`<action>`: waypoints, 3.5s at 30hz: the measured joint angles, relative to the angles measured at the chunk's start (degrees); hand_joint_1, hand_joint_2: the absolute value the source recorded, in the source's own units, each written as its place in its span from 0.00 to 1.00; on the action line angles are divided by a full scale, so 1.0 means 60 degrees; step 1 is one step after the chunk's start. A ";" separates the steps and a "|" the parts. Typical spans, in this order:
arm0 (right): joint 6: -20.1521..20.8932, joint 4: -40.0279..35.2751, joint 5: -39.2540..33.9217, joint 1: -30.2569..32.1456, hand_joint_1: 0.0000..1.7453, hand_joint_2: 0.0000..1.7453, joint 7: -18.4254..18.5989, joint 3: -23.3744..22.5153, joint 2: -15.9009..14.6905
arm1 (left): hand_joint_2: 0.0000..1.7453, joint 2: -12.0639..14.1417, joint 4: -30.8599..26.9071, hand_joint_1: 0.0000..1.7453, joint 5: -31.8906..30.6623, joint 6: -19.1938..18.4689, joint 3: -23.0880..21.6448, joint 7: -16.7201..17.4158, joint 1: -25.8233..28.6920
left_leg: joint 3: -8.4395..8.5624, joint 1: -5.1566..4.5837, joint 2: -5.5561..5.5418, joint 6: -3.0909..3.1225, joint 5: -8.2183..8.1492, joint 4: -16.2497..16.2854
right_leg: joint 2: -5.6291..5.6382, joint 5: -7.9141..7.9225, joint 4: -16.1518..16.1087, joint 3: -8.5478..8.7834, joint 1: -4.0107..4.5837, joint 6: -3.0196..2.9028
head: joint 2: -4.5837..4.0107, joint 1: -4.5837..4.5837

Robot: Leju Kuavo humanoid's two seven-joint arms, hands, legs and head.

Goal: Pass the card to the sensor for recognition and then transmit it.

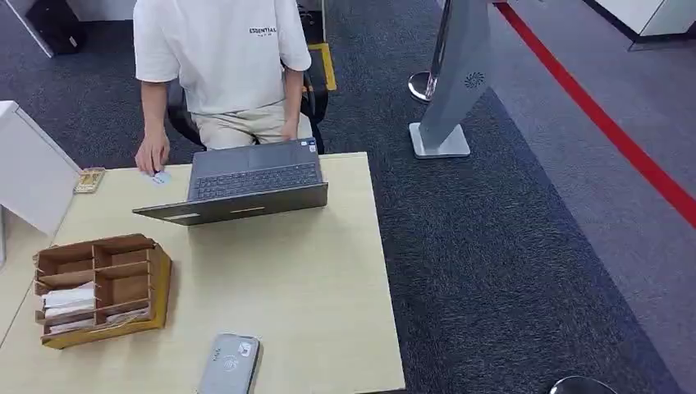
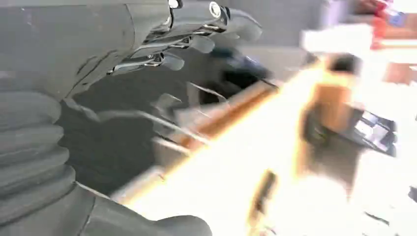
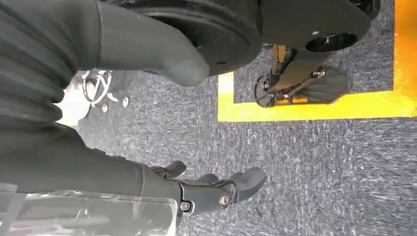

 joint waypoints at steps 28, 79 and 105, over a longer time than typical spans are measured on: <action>0.0685 -0.0011 0.1384 -0.0070 0.00 1.00 0.0907 -0.0011 -0.0160 | 1.00 0.3968 -0.2601 0.00 -1.5464 0.1978 -1.0551 0.6725 -0.3450 | -0.0149 0.0038 -0.0010 -0.0061 0.0213 0.0035 | -0.0008 0.0200 0.0026 -0.0223 0.0038 -0.0061 | 0.0000 0.0007; 0.0780 -0.0011 0.1949 0.0041 0.00 1.00 0.0961 -0.0215 -0.0197 | 1.00 0.4484 -0.1314 1.00 -1.4830 0.2525 -1.2699 0.6878 -0.4176 | -0.0189 0.0032 0.0039 -0.0065 0.0223 0.0035 | 0.0048 0.0230 0.0034 -0.0278 0.0037 -0.0046 | 0.0000 0.0011; 0.0550 -0.0514 0.2014 0.0344 0.00 1.00 0.0878 -0.1730 0.0328 | 1.00 0.3654 -0.6520 1.00 -1.3380 0.5141 -1.4024 0.5657 0.3630 | -0.0212 0.0028 0.0055 -0.0054 0.0180 0.0026 | 0.0060 0.0186 0.0025 -0.0302 0.0035 -0.0040 | 0.0000 0.0019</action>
